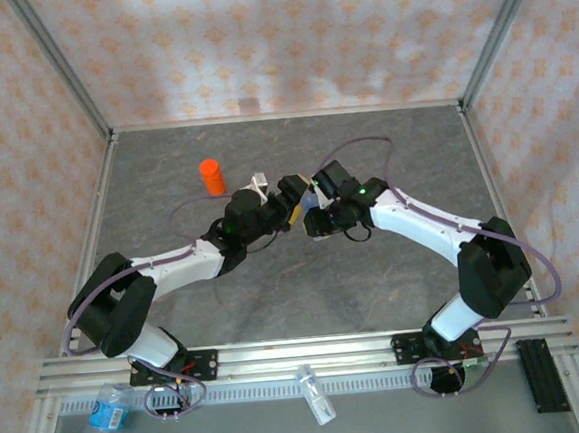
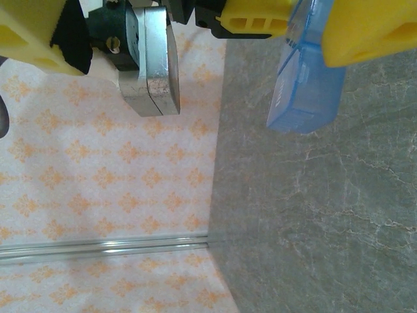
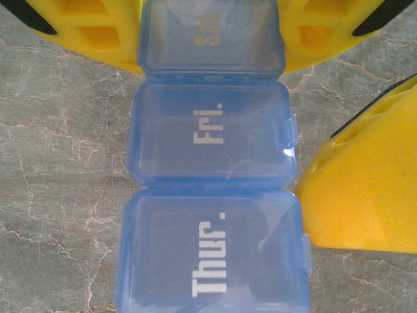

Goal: Sort the pills into containers

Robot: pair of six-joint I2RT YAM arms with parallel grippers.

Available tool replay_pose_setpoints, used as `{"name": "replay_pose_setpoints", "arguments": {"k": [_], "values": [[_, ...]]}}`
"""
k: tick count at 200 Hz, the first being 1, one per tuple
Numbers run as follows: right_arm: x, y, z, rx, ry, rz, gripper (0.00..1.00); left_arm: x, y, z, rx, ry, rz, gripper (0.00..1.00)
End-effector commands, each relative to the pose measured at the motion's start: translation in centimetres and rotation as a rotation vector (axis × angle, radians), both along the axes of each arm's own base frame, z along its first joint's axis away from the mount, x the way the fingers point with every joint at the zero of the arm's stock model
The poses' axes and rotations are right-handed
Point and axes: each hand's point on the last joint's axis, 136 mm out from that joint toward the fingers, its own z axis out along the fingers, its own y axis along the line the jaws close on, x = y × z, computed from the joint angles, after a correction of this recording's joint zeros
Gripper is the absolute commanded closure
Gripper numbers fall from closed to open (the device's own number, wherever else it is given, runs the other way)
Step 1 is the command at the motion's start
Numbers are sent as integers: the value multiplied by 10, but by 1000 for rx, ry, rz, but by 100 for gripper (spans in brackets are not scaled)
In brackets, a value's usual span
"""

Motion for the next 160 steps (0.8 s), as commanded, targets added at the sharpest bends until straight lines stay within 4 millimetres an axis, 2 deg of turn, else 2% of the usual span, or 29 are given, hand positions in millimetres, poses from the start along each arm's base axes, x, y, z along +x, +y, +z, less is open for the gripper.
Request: {"name": "replay_pose_setpoints", "arguments": {"k": [1, 74, 106, 132, 160], "values": [[2, -3, 9, 14, -27, -15, 68, 4, -7, 21, -36, -47, -8, 8], [2, -4, -5, -3, -10, -17, 68, 4, -17, 52, -93, -90, -25, 8], [3, -3, -12, -13, 1, -13, 68, 0, -24, 74, -146, -125, -43, 8], [3, -4, -20, -26, 11, -16, 68, -2, -19, 96, -174, -176, -27, 8], [2, -6, -25, -31, 16, -21, 68, -5, -7, 111, -142, -220, 7, 8]]}}
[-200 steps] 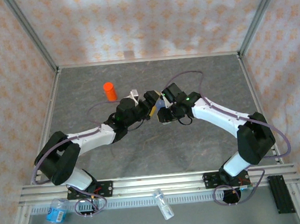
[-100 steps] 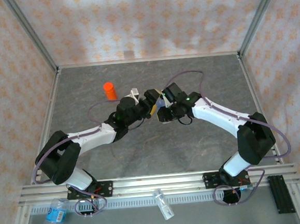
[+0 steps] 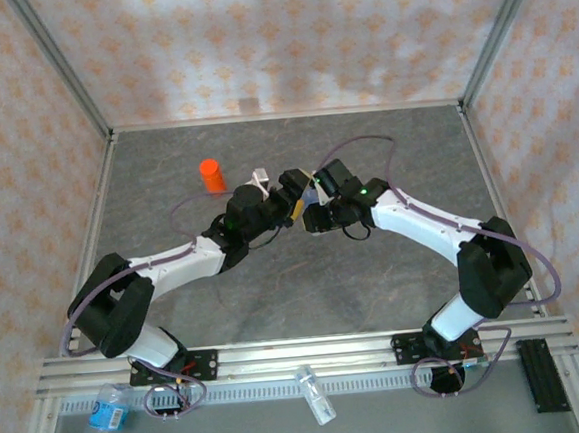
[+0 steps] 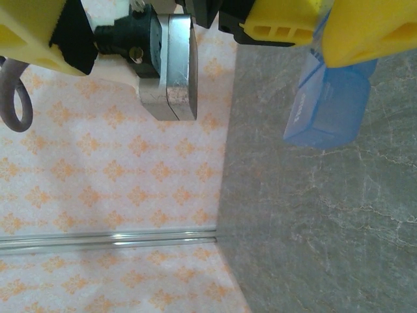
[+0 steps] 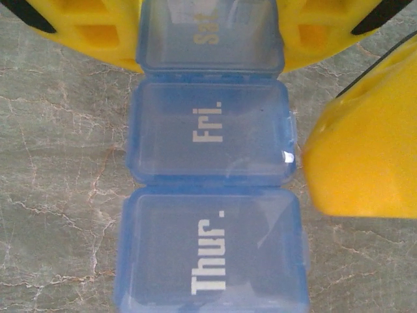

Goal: Sort the pills into containers

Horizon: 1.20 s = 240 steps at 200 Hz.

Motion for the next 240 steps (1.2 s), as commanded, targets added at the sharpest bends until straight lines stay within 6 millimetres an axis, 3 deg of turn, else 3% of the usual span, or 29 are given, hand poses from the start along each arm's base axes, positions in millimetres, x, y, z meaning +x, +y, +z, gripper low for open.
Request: {"name": "replay_pose_setpoints", "arguments": {"k": [1, 40, 99, 183, 240], "values": [[-10, -9, -26, -62, 58, -2, 68, -9, -1, 94, -112, -221, -7, 7], [-11, -13, -29, -70, 63, -9, 68, -10, 10, 97, -63, -239, 15, 7], [-11, -17, -23, -66, 43, 1, 68, -15, 24, 43, 56, -129, 49, 6], [-23, -33, -96, -261, 134, 100, 67, -20, 69, 6, 231, -56, 136, 5], [-27, -31, -114, -344, 152, 117, 60, -19, 81, -5, 236, -33, 161, 5]]}}
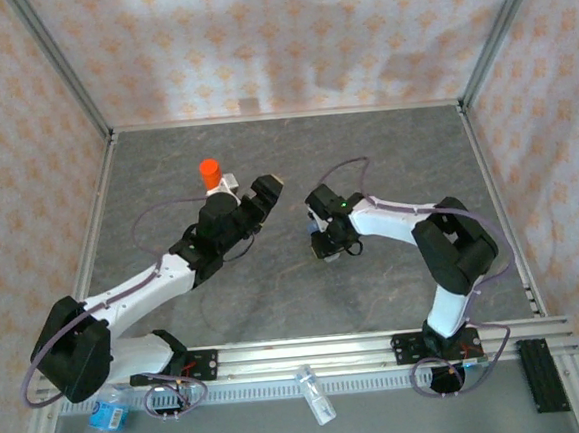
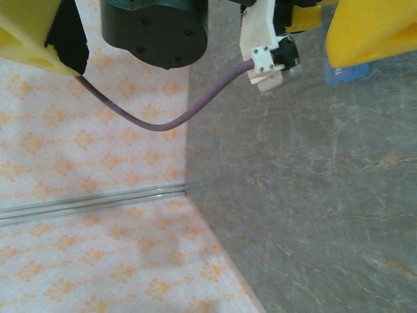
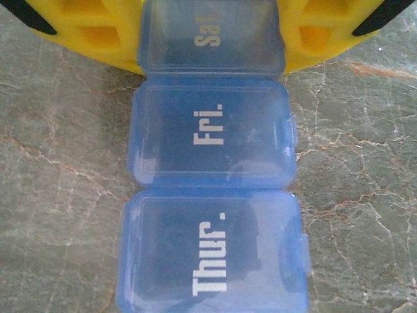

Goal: Sort the pills into containers

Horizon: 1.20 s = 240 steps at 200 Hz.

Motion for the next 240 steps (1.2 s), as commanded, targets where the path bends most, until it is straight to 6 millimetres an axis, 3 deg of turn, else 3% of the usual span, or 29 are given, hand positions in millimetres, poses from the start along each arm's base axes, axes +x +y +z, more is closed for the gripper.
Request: {"name": "replay_pose_setpoints", "arguments": {"k": [1, 41, 116, 148, 194, 218, 240], "values": [[-1, -5, -9, -70, -3, 20, 60, 0, 8, -10, 37, 12, 22, 5], [-7, -14, -11, -99, -6, -10, 39, 3, 4, -14, 26, 16, 13, 5], [-17, -27, -11, -103, -18, -73, 38, 8, -1, -17, -1, 18, 5, 5], [-18, -29, -15, -107, -18, -86, 42, 9, -1, -17, -7, 17, 8, 5], [-15, -24, -9, -91, -34, -85, 63, 8, 1, -17, -8, 18, 12, 5], [-11, -20, 10, -52, -70, -87, 71, 6, 1, -16, -24, 23, 9, 5], [-7, -8, 42, 29, -107, -72, 74, 2, -1, -14, -57, 40, -3, 5]]}}
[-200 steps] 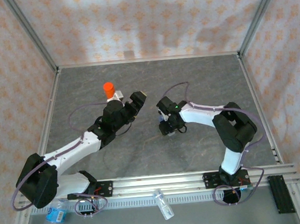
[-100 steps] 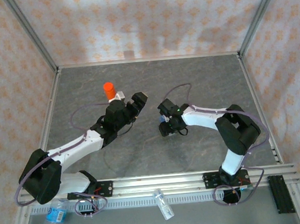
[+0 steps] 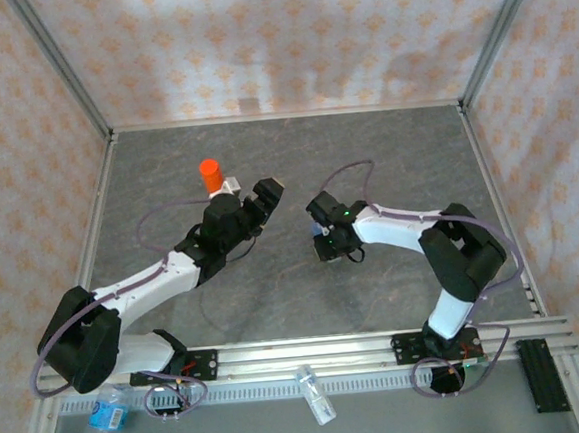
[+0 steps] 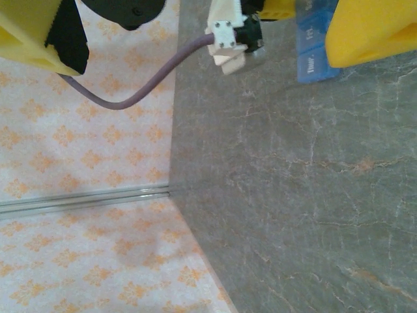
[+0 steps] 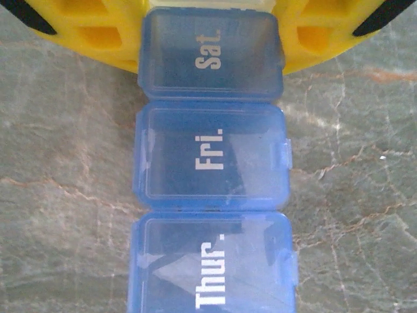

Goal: Sort the pills into containers

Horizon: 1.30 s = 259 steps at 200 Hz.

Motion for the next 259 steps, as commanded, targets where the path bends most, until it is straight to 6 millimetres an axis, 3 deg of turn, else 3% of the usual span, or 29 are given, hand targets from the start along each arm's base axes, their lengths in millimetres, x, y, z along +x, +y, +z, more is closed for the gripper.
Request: {"name": "replay_pose_setpoints", "arguments": {"k": [1, 45, 85, 137, 259], "values": [[-1, 3, 37, 55, -46, 5, 74, -4, 0, 9, -58, -4, -4, 5], [-3, 30, 102, 246, -113, 96, 75, -14, -13, 24, -150, 27, -75, 5], [-4, 40, 135, 327, -152, 124, 75, -21, -27, 45, -190, 7, -137, 5], [-4, 47, 142, 356, -144, 128, 75, -16, -38, 54, -219, -16, -151, 5], [-8, 50, 134, 354, -118, 141, 75, -3, -54, 57, -251, -34, -156, 5]]}}
